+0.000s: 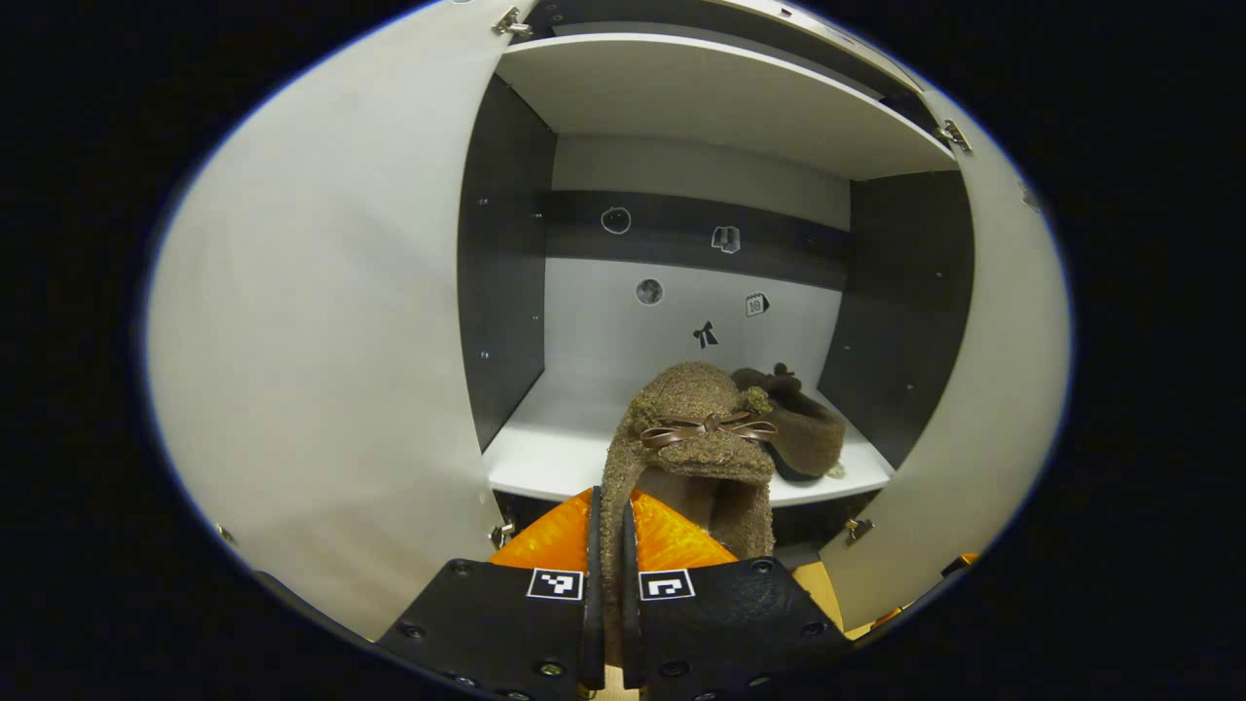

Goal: Grab one shoe with the right hand and put it into the shoe cabinet, grab the other shoe with the left hand and put it into the shoe cabinet; then close the right door with the right hand and the left door with the left hand.

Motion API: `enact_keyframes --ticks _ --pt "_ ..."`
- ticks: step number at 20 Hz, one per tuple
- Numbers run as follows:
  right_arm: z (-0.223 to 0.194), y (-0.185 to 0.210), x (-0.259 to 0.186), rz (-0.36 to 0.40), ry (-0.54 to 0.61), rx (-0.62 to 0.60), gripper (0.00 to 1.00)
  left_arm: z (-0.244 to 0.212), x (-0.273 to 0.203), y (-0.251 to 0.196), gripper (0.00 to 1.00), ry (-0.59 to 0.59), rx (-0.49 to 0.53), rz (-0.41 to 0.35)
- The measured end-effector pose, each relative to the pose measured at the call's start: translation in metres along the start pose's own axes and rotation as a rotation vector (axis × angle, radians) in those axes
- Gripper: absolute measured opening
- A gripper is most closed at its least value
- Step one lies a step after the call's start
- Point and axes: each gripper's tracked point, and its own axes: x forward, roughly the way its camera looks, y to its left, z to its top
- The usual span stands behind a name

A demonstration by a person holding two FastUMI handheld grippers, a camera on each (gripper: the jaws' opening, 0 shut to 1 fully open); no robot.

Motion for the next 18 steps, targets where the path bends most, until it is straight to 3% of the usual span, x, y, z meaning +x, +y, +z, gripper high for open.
enact_keyframes --ticks 7,12,15,16,18 --pt "0.001 -0.015 -0.004 -0.019 -0.003 0.008 1.0 0.024 0.101 -0.004 0.07 0.049 -0.015 0.06" --pt "-0.003 -0.022 -0.003 -0.028 0.007 0.019 1.0 0.007 0.145 -0.007 0.07 0.104 0.033 0.088" --pt "-0.003 -0.023 -0.001 -0.026 0.008 0.015 1.0 0.01 0.157 -0.012 0.08 0.086 0.002 0.068" --pt "-0.002 -0.023 0.0 -0.026 0.007 0.012 1.0 0.014 0.156 -0.015 0.12 0.062 -0.012 0.055" --pt "-0.001 -0.025 0.002 -0.03 0.004 0.01 1.0 0.018 0.151 -0.019 0.53 0.042 -0.006 0.018"
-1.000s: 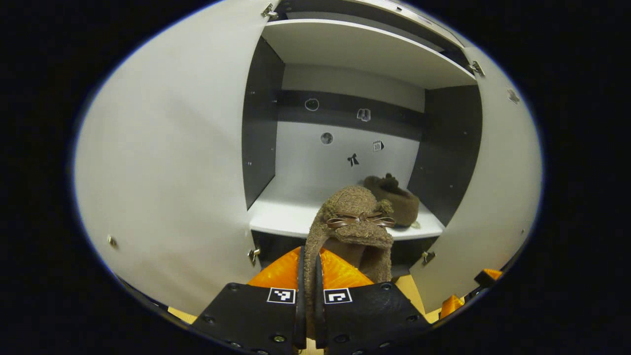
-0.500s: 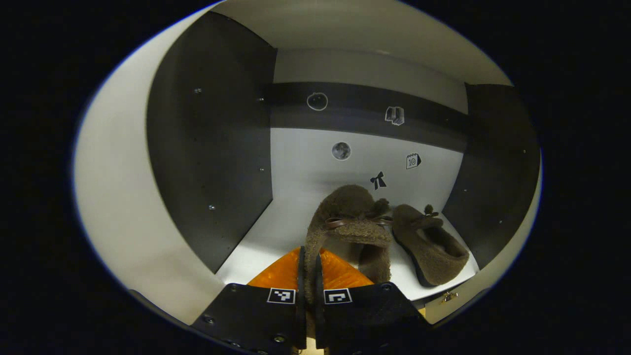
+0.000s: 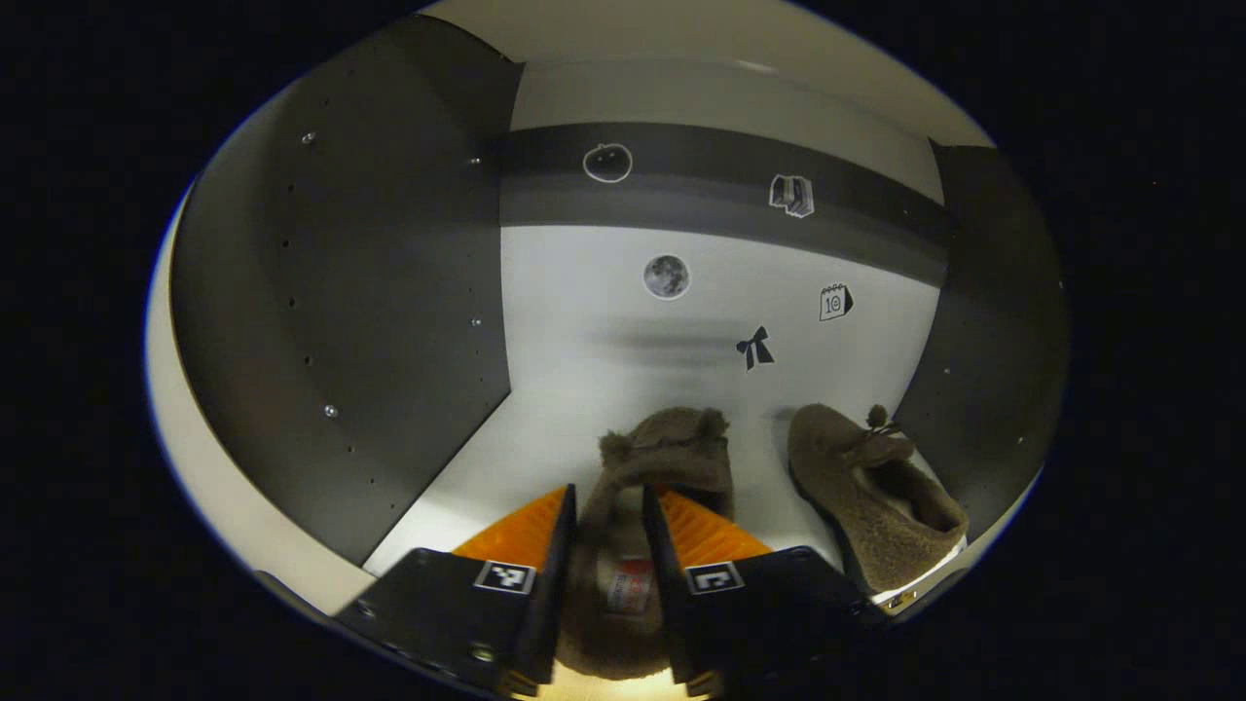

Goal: Grab one shoe with the right hand and put it into the shoe cabinet, grab the other shoe with the left hand and put it into the shoe cabinet; then close the right door with the right hand and the left door with the left hand.

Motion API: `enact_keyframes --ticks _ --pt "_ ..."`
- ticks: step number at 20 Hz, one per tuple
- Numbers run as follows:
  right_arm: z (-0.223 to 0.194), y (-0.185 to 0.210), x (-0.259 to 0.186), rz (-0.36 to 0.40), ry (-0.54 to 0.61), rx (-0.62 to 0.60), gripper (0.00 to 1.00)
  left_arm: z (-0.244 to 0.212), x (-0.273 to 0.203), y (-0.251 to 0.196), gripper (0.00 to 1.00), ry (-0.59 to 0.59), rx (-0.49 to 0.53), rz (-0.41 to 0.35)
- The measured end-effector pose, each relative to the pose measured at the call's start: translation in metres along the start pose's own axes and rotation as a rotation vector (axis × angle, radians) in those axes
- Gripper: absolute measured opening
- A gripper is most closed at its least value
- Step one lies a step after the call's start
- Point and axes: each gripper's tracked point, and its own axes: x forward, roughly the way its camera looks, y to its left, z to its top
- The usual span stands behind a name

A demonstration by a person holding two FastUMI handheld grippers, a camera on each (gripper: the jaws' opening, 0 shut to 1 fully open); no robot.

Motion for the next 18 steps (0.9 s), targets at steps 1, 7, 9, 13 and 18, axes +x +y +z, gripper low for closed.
enact_keyframes --ticks 1,7,9,13,18 --pt "0.001 -0.001 0.001 -0.002 -0.001 0.002 1.0 0.001 -0.005 0.001 0.41 -0.015 0.014 -0.002" --pt "0.01 0.005 0.005 0.001 -0.025 -0.016 1.0 0.014 -0.074 -0.007 0.75 -0.227 0.141 -0.037" --pt "0.014 0.008 0.006 0.003 -0.044 -0.027 1.0 0.01 -0.105 -0.01 1.0 -0.283 0.165 -0.063" --pt "0.027 0.012 0.006 0.003 -0.085 -0.045 1.0 -0.001 -0.182 -0.009 0.93 -0.393 0.125 -0.167" --pt "0.041 0.019 0.002 0.006 -0.132 -0.045 1.0 -0.019 -0.266 0.006 0.94 -0.461 0.089 -0.187"
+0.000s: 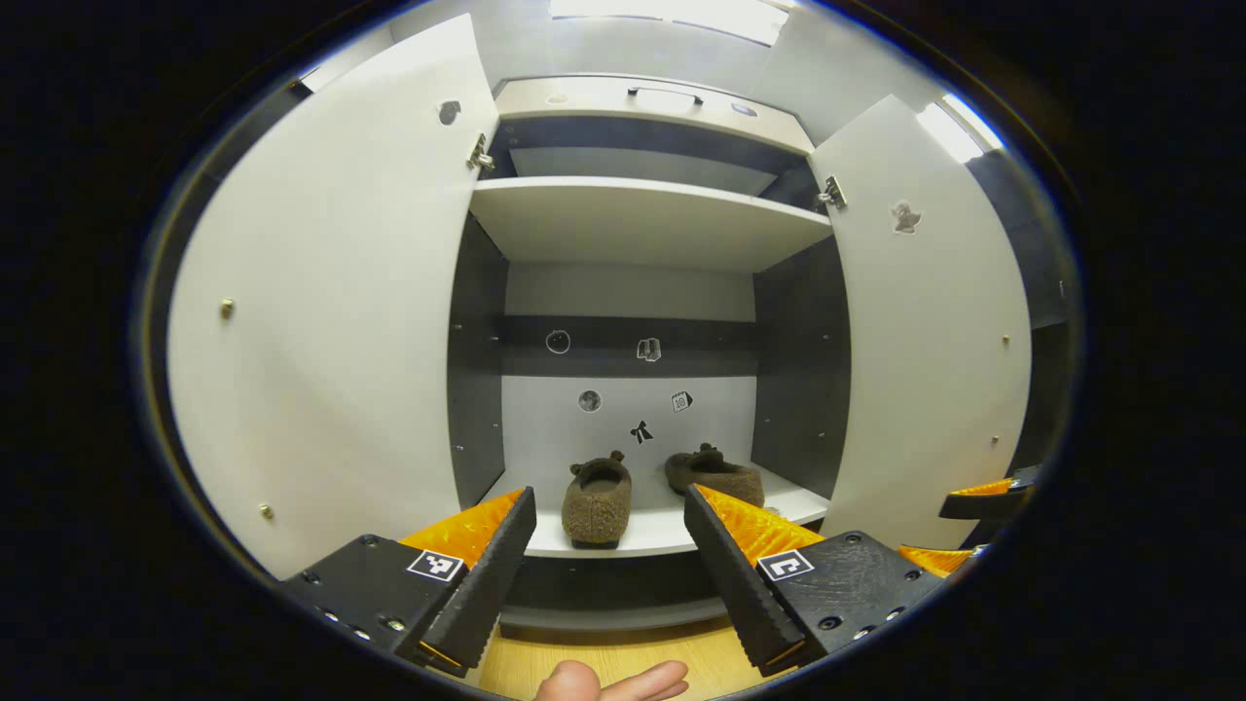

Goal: Grab one shoe with the right hand and put it into the shoe cabinet, grab the other shoe with the left hand and put it into the shoe cabinet; then close the right door with the right hand and the left door with the left hand.

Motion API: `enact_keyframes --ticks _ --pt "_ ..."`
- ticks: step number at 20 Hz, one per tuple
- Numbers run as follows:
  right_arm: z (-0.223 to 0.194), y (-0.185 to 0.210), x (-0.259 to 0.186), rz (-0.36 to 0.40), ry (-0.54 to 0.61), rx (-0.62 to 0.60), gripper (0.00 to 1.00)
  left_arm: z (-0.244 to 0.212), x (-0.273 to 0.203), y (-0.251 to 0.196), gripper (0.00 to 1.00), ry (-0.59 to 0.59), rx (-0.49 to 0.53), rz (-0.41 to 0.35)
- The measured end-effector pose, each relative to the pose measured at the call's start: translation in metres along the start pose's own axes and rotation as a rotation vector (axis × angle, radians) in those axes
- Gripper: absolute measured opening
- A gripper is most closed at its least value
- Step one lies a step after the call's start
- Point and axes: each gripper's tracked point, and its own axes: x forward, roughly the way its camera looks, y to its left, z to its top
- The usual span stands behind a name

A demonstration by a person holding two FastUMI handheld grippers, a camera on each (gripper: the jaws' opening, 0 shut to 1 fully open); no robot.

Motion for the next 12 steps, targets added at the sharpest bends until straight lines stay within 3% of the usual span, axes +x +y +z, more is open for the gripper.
enact_keyframes --ticks 5,12 --pt "0.005 0.011 -0.005 0.016 -0.013 0.003 1.0 -0.021 -0.054 0.016 0.94 0.018 0.027 0.051" --pt "0.025 0.012 -0.016 0.051 -0.038 -0.005 1.0 -0.02 -0.06 0.041 0.95 0.028 -0.058 0.112"
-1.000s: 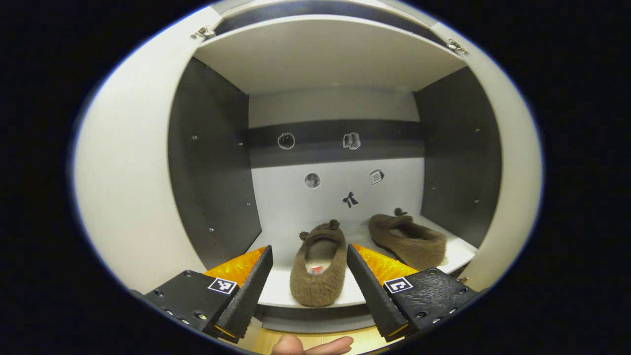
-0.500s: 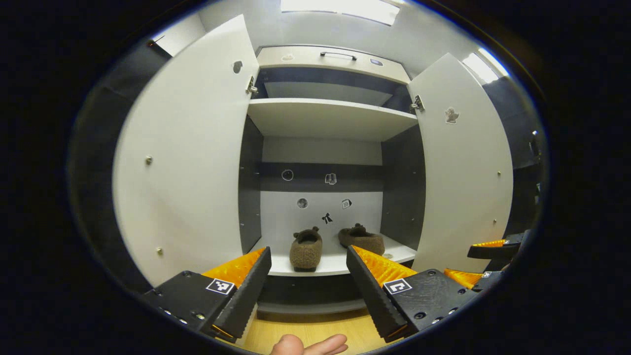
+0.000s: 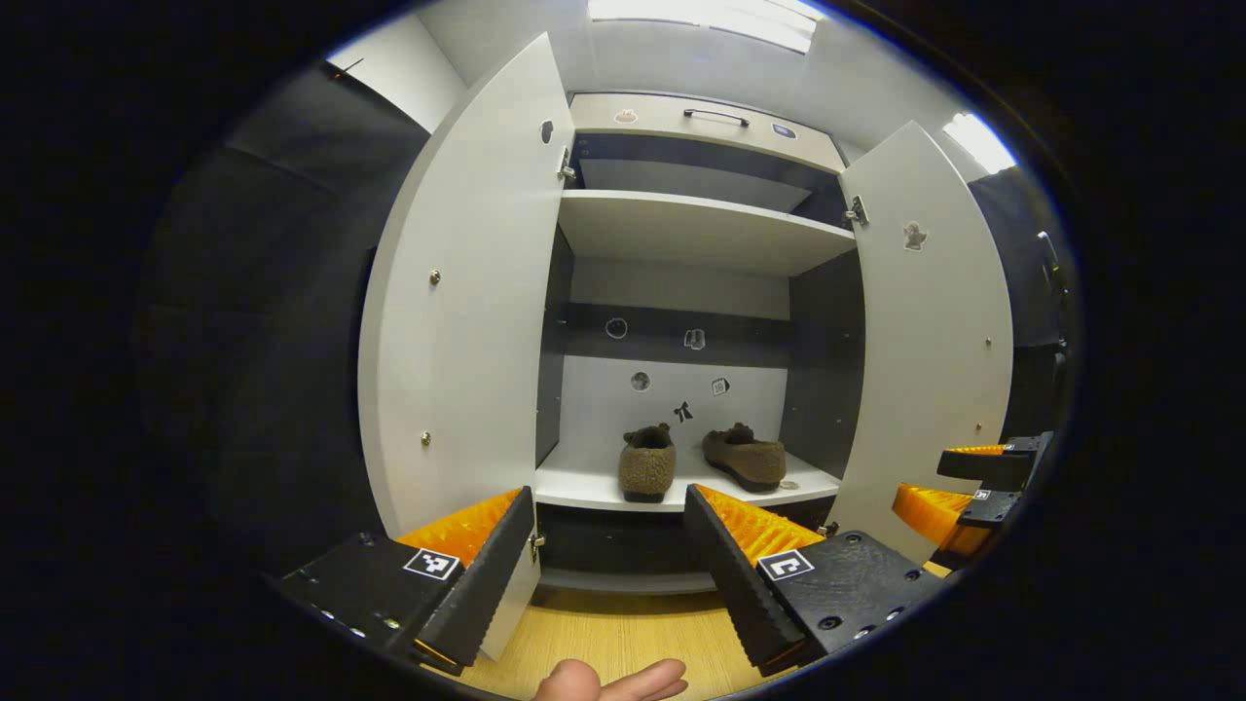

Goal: Grab one shoe with the right hand and put it into the shoe cabinet, grab the other shoe with the left hand and put it into the shoe cabinet; then close the right door with the right hand and the left door with the left hand.

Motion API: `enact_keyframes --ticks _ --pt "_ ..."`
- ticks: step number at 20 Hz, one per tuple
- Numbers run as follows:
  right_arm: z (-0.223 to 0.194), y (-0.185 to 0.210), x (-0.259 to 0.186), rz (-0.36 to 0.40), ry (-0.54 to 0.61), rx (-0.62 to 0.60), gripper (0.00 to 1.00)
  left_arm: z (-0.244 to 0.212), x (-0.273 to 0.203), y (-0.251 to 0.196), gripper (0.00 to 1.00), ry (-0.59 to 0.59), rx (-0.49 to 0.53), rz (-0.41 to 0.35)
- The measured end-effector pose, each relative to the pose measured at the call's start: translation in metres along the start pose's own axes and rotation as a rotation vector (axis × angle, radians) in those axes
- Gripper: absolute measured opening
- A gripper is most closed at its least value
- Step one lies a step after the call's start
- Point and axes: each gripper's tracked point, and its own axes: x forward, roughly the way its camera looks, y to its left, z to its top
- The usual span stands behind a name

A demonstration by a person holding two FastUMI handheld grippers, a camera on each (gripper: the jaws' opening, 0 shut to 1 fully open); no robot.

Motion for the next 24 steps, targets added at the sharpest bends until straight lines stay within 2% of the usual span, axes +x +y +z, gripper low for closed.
enact_keyframes --ticks 7,9,11,14,17,20,22,23,24 --pt "0.065 -0.038 -0.039 -0.02 -0.105 0.098 1.0 -0.012 0.011 -0.015 0.95 0.023 0.024 -0.034" --pt "0.079 -0.06 -0.05 -0.07 -0.141 0.11 1.0 -0.014 0.014 -0.021 0.95 0.025 0.021 -0.043" --pt "0.082 -0.091 -0.059 -0.14 -0.155 0.071 1.0 -0.016 0.017 -0.028 0.95 0.031 0.012 -0.057" --pt "0.066 -0.141 -0.074 -0.259 -0.127 0.015 1.0 -0.016 0.02 -0.035 0.95 0.031 0.022 -0.075" --pt "0.04 -0.178 -0.07 -0.337 -0.055 0.029 1.0 -0.022 0.022 -0.039 0.95 0.043 0.029 -0.088" --pt "0.004 -0.182 -0.053 -0.315 0.048 0.045 1.0 -0.03 0.023 -0.042 0.95 0.07 0.038 -0.097" --pt "-0.007 -0.167 -0.045 -0.261 0.07 0.035 1.0 -0.031 0.023 -0.041 0.95 0.07 0.048 -0.09" --pt "-0.009 -0.165 -0.044 -0.267 0.066 0.018 1.0 -0.032 0.022 -0.04 0.95 0.072 0.048 -0.086" --pt "-0.005 -0.163 -0.045 -0.269 0.046 0.012 0.95 -0.034 0.022 -0.038 0.95 0.077 0.048 -0.082"
